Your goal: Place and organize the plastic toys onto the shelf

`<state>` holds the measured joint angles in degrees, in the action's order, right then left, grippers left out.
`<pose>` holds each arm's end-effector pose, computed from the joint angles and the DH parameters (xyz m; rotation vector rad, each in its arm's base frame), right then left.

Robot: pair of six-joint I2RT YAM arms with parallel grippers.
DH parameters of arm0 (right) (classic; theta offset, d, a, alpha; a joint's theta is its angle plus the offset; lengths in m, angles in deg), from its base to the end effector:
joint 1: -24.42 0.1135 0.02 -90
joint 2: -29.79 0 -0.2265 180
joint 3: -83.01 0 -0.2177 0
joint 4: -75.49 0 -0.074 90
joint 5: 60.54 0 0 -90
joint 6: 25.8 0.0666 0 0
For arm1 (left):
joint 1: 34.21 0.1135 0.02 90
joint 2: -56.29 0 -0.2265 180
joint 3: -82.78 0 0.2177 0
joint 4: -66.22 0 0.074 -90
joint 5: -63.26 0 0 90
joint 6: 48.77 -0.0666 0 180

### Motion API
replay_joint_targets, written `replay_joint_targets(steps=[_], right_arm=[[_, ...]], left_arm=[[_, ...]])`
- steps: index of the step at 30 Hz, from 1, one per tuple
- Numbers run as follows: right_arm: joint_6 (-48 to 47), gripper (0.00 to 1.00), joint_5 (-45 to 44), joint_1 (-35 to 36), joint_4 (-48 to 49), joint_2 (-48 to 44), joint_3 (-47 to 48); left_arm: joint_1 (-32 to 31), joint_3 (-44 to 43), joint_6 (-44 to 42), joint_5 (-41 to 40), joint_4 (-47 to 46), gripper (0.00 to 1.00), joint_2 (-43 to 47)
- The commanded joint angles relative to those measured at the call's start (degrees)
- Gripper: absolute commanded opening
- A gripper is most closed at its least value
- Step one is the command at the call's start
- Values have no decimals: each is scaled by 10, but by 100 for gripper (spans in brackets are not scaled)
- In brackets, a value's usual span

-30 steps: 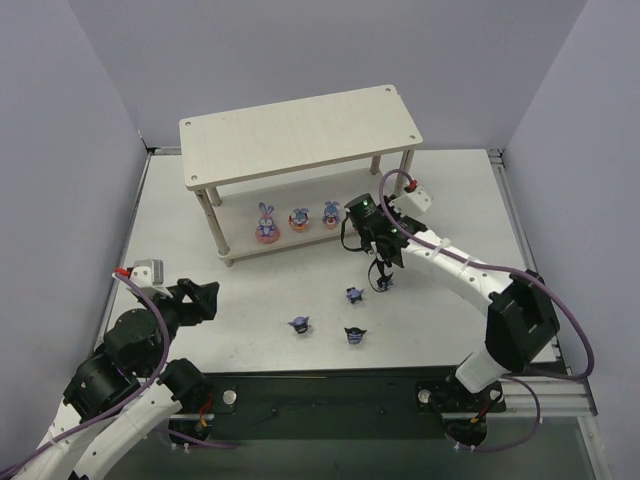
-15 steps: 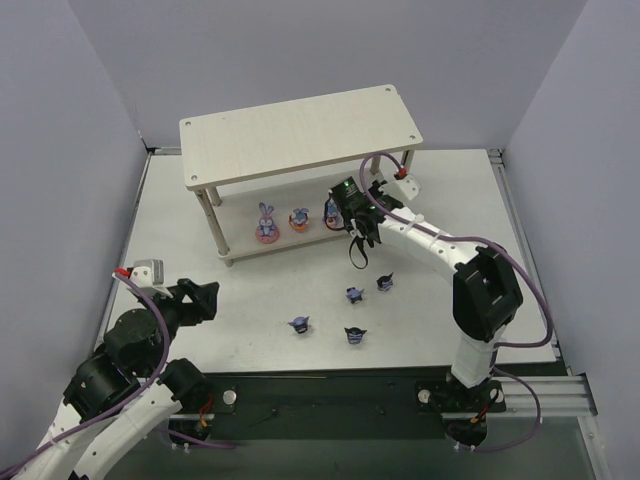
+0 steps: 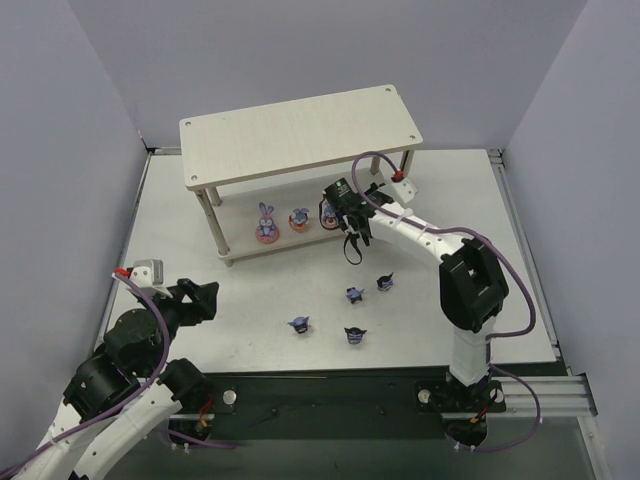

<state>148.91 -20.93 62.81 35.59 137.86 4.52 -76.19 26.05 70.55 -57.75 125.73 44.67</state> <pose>0.3350 0.2000 0.2195 1.1466 1.7127 0.2573 0.0815 -0.0272 0.2808 -0.1827 1.7940 -0.3996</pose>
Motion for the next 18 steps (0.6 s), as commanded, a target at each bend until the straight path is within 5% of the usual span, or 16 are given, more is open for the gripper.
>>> replay_joint_targets(steps=[1,8,18], right_arm=[[42,0,-46,5,-32,15,33],[52,1,-58,6,-62,41,68],[40,45,-65,5,-69,43,75]], left_arm=[[-3,-3,-1,-9,-5,82,4],[-4,-3,0,-11,-4,82,6],[-4,-3,0,-11,-4,82,1]])
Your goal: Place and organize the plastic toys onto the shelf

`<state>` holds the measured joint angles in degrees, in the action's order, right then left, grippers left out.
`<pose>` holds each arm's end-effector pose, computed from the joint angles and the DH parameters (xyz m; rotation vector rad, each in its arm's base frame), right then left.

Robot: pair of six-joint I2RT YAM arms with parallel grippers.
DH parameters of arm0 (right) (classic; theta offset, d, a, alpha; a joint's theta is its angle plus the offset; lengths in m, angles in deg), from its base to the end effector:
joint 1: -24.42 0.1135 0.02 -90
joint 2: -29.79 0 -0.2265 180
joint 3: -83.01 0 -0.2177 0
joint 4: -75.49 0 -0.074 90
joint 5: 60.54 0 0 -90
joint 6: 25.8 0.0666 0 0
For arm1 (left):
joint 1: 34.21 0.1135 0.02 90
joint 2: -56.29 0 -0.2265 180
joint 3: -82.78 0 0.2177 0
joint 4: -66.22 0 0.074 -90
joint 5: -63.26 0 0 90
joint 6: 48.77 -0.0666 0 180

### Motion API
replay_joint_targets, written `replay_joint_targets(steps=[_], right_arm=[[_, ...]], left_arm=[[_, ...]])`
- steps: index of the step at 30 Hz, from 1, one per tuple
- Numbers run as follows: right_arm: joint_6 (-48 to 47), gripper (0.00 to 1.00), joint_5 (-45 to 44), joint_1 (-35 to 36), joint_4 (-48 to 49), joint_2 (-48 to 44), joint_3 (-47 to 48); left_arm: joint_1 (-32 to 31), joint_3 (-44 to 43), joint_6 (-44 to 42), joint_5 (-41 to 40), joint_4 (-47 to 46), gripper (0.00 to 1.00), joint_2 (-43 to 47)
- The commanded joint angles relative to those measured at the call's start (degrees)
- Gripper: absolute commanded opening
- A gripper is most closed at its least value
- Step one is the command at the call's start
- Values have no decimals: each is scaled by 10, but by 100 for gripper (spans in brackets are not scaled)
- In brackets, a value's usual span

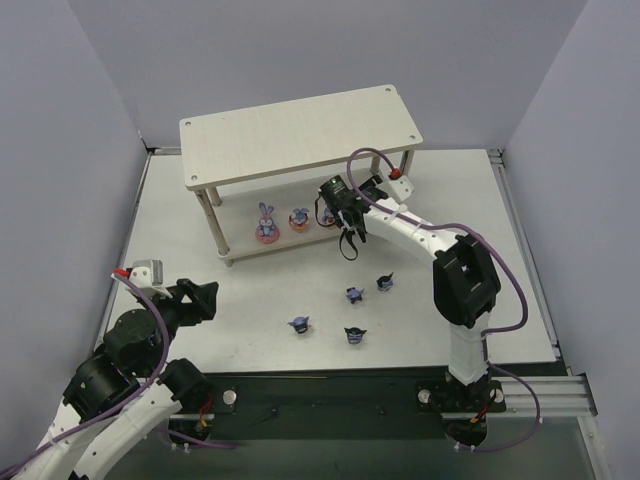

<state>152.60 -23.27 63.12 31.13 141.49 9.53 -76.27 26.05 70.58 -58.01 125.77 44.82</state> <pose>0.3412 0.2055 0.2173 1.1857 1.6808 0.2209 0.0812 -0.0267 0.2809 -0.1856 1.7913 -0.3983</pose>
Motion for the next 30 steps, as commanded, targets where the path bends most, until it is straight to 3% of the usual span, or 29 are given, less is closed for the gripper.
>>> replay_joint_targets(steps=[1,8,16,26,30], right_arm=[[1,46,-42,2,-25,5,29],[-13,56,-43,3,-25,2,40],[-53,76,-47,9,-18,-39,22],[-211,78,2,16,174,-162,-169],[-345,79,105,7,272,-252,-279]], left_arm=[[-3,-3,0,-8,-5,82,1],[-3,-3,3,-9,-4,82,4],[-3,-3,3,-8,-4,82,0],[-4,-3,5,-10,-4,82,10],[-4,-2,5,-10,-4,82,14]])
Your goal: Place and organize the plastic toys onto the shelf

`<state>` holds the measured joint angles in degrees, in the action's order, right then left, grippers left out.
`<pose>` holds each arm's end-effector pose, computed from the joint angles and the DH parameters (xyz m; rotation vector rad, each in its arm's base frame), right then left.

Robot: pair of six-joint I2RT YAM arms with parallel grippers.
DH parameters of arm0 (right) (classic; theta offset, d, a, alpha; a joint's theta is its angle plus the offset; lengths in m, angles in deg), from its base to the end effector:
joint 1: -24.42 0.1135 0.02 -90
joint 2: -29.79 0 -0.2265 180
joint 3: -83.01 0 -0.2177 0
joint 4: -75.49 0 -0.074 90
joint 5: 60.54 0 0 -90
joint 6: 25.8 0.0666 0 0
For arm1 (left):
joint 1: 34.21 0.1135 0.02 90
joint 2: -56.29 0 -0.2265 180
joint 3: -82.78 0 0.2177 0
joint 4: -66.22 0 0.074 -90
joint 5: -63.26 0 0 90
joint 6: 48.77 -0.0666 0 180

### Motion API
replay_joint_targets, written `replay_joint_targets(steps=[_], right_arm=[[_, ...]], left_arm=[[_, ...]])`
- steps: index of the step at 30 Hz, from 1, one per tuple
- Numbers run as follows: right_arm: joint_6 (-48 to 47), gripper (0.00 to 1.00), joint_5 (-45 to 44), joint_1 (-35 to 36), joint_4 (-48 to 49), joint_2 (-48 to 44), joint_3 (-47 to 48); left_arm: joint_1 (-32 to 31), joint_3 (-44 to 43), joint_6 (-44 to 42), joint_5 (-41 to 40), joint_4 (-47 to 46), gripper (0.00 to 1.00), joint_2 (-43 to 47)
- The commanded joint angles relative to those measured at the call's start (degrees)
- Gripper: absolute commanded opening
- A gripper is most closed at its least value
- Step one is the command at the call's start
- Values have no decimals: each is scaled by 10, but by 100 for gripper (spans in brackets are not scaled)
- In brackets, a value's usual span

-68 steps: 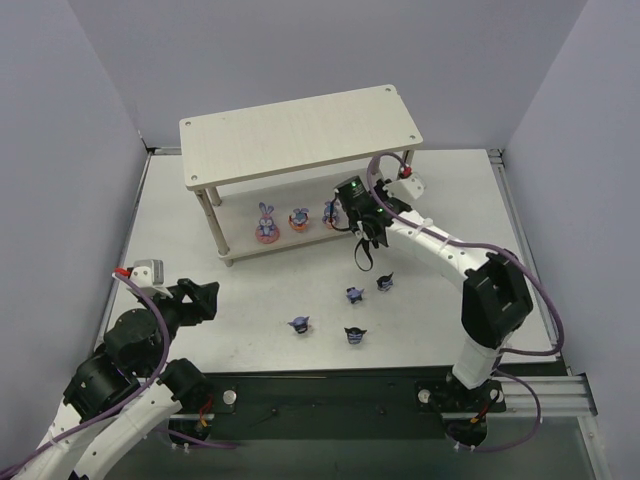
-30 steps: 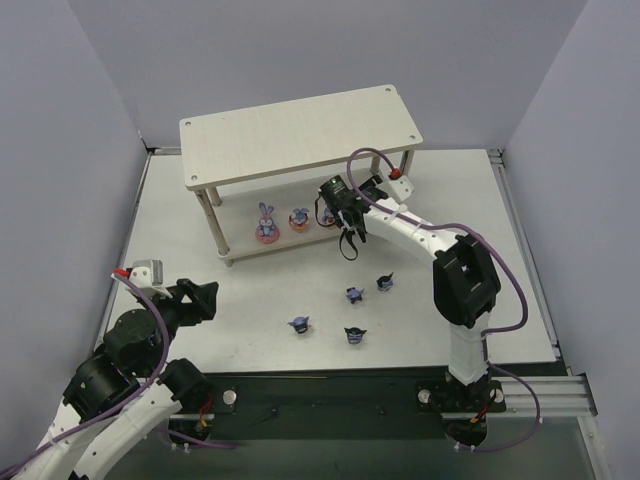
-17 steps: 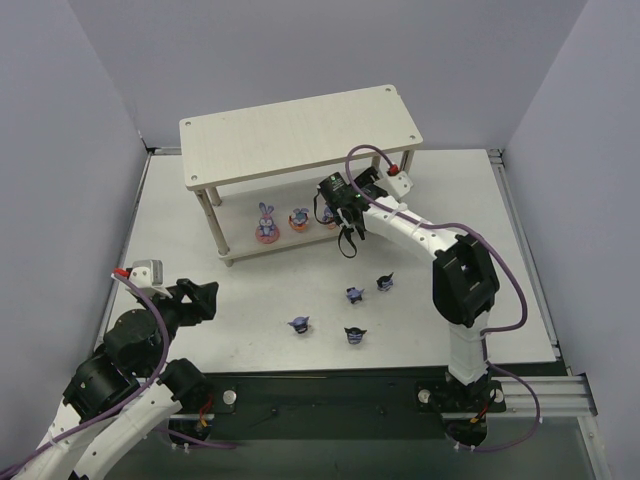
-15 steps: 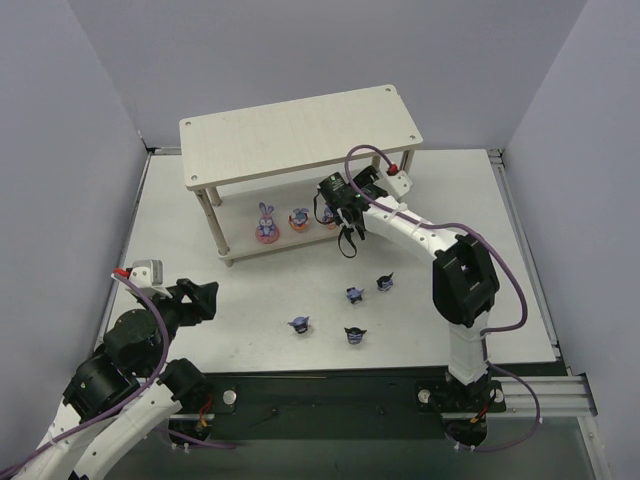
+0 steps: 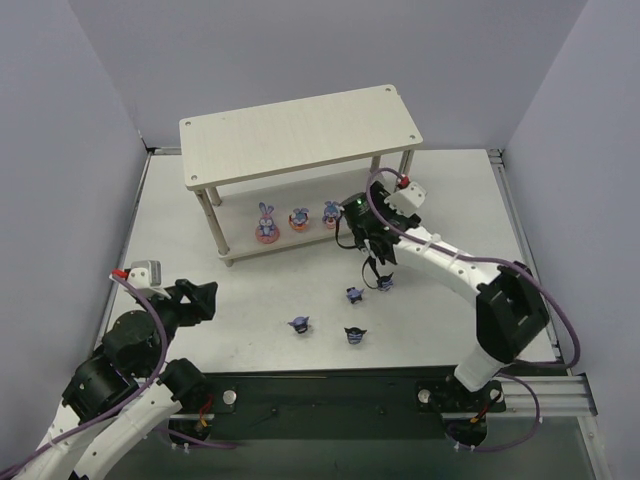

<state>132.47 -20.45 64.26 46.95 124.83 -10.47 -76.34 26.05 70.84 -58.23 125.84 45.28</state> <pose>0.3002 0.1841 0.2364 0.9059 1.7582 0.2504 0.0802 -0.0256 0.2812 -0.1934 1.7845 -0.4034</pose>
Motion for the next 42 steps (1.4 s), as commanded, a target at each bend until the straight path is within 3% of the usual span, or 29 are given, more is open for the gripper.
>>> replay_joint_targets(steps=[1,5,12,23,30,42], right_arm=[[-171,79,112,-11,121,-100,-95],[-310,80,324,-35,138,-161,-154],[-393,81,460,-30,128,-258,-273],[-372,81,430,-15,70,-372,-365],[-436,79,438,-28,71,-331,-374],[-453,75,465,-79,121,-246,-383]], left_arm=[[-3,-3,3,-8,-5,82,11],[-4,-1,1,-3,-10,82,13],[-5,-1,2,0,-9,82,8],[-4,0,0,12,-17,82,-22],[-5,1,-1,13,-20,82,-23],[-5,0,-2,8,-18,82,-22]])
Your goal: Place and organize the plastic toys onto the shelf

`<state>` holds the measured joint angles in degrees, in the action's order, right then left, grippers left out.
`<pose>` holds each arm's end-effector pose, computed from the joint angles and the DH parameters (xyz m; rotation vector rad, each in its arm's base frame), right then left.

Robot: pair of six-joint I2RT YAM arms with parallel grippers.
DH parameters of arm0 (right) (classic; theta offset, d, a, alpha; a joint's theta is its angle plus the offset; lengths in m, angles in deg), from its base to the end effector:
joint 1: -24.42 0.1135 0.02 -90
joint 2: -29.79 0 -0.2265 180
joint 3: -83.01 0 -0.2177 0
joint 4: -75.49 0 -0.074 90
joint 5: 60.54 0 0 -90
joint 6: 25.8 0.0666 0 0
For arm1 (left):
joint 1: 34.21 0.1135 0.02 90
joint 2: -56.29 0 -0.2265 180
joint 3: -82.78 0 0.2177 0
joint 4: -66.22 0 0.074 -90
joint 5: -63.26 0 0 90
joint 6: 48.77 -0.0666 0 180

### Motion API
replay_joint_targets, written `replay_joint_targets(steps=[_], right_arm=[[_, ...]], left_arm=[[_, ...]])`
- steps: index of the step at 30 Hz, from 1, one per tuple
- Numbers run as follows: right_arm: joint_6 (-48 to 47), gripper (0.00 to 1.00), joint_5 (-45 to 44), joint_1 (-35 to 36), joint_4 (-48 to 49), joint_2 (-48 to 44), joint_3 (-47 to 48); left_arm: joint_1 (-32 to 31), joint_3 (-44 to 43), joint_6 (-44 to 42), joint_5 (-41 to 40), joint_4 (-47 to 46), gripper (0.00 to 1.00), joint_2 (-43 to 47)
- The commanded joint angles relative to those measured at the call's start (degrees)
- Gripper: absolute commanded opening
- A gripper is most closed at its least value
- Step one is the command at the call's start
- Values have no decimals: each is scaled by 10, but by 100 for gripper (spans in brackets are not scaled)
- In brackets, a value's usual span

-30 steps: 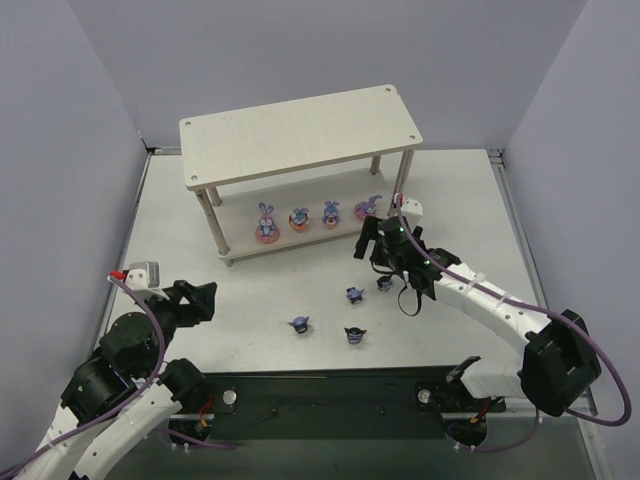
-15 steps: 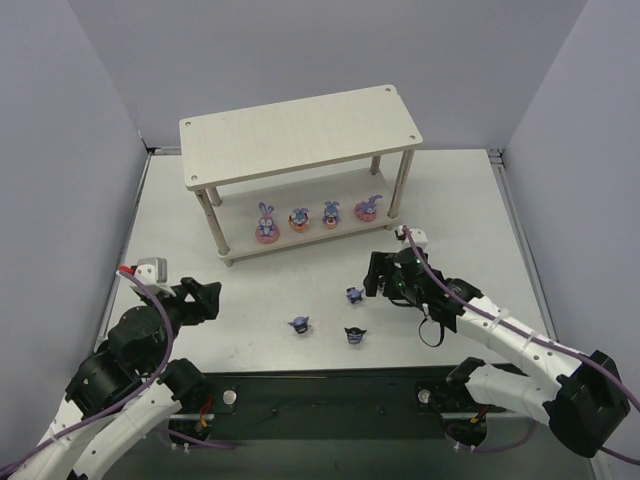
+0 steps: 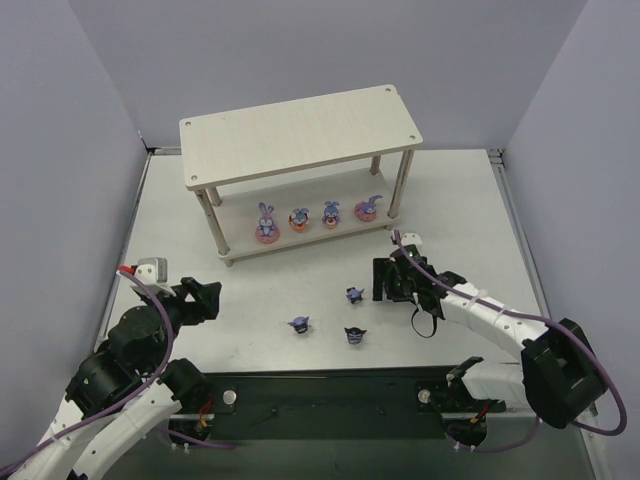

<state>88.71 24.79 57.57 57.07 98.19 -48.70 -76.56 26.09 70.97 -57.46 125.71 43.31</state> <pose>0.2130 0.1326 0.1618 -0.1270 2.2762 0.4484 0.0842 -0.0307 0.2791 -0.1728 1.8166 -0.3985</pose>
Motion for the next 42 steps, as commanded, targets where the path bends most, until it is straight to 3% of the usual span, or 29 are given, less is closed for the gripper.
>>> replay_joint_targets(steps=[1,11,33,42], right_arm=[[-22,75,22,-18,42,25,0],[-32,73,26,-36,68,93,22],[-16,53,-20,-23,163,105,-17],[28,48,-132,34,156,121,-20]], left_arm=[[-3,1,-5,0,-16,82,-2],[-3,-1,-6,-6,-15,82,-2],[-3,-2,-5,-9,-11,82,1],[-3,-2,-4,-8,-12,82,0]])
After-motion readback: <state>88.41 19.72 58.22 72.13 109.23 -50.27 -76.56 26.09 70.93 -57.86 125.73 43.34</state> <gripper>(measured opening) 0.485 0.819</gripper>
